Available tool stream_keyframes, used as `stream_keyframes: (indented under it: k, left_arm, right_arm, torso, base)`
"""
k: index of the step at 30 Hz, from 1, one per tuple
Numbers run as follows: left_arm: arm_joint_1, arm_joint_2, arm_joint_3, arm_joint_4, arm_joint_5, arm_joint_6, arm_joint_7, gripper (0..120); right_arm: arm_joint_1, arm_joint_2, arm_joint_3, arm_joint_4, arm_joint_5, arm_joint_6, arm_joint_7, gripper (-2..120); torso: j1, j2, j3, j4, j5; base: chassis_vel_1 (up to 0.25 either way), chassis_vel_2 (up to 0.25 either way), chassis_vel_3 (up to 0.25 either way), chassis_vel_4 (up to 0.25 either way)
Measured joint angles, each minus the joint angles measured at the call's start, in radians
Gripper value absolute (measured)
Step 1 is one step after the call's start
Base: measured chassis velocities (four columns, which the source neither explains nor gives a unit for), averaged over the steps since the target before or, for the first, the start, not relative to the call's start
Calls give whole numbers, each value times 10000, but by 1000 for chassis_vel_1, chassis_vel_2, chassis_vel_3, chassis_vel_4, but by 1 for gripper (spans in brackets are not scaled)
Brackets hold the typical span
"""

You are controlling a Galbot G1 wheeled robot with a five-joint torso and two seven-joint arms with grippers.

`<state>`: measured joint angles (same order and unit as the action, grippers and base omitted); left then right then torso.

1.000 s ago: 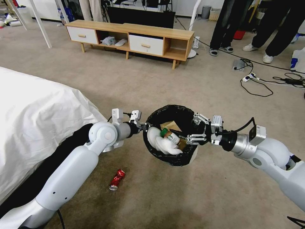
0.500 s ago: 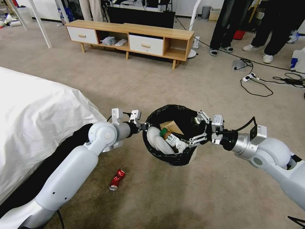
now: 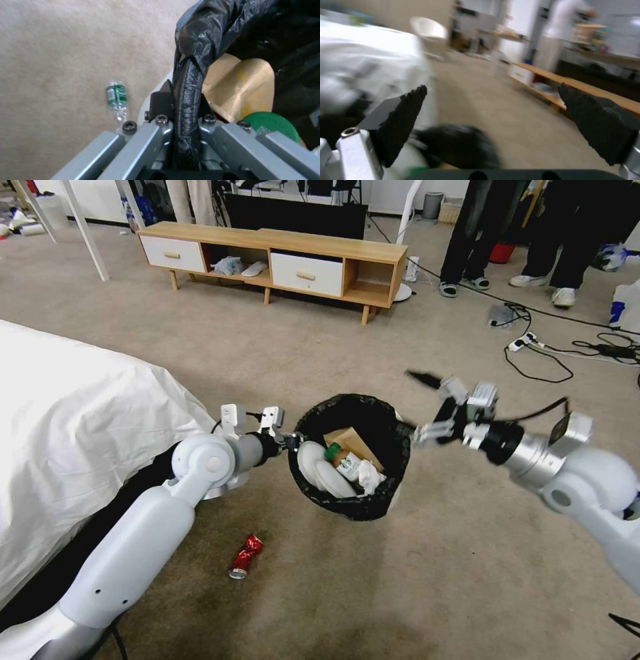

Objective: Pick up the trash bin and place the garbage on the floor into it.

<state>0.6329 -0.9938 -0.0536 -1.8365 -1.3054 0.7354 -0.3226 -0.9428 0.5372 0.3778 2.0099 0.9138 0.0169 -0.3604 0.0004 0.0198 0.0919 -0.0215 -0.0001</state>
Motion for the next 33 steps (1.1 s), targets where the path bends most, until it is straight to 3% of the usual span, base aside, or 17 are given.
stream_keyframes:
  k: [1, 2, 4, 15, 17, 20, 25, 33]
  left_arm:
    - [189, 191, -222, -385, 178, 0, -58, 2]
    - [189, 191, -222, -385, 178, 0, -58, 2]
    - [457, 446, -486, -851, 241, 0, -164, 2]
    - [1090, 946, -836, -1665, 284, 0, -312, 2]
    - [1434, 1054, -1005, -1986, 497, 0, -311, 2]
    - [1499, 1077, -1040, -2070, 518, 0, -306, 2]
    - [1650, 1151, -1140, -2274, 517, 0, -268, 2]
    - [1672, 1177, -1059, -2306, 370, 0, -217, 2]
  right_arm:
    - [-107, -23, 358, 115, -18, -643, 842, 100]
    - [-107, -23, 358, 115, -18, -643, 842, 100]
    - [-198, 10, 601, 216, 27, -1301, 1780, 100]
    - [-278, 266, 693, 311, 360, -2346, 3836, 100]
    - [-362, 355, 670, 333, 579, -2822, 4537, 100]
    - [-380, 381, 679, 333, 643, -2938, 4709, 100]
    - [-422, 735, 494, 328, 1067, -3248, 5902, 100]
    - [-326, 966, 360, 226, 1049, -3321, 6284, 100]
  torso:
    - [0, 0, -1, -1, 0]
    - [0, 0, -1, -1, 0]
    - [0, 0, -1, -1, 0]
    - [0, -2, -1, 1, 1]
    - [0, -2, 0, 0, 0]
    - [0, -2, 0, 0, 0]
    - [-1, -2, -1, 0, 1]
    - [0, -2, -1, 0, 1]
  base:
    - [0, 0, 0, 0]
    - [0, 0, 0, 0]
    - [0, 0, 0, 0]
    - [0, 0, 0, 0]
    - [0, 0, 0, 0]
    - [0, 0, 0, 0]
    - [0, 0, 0, 0]
    - [0, 0, 0, 0]
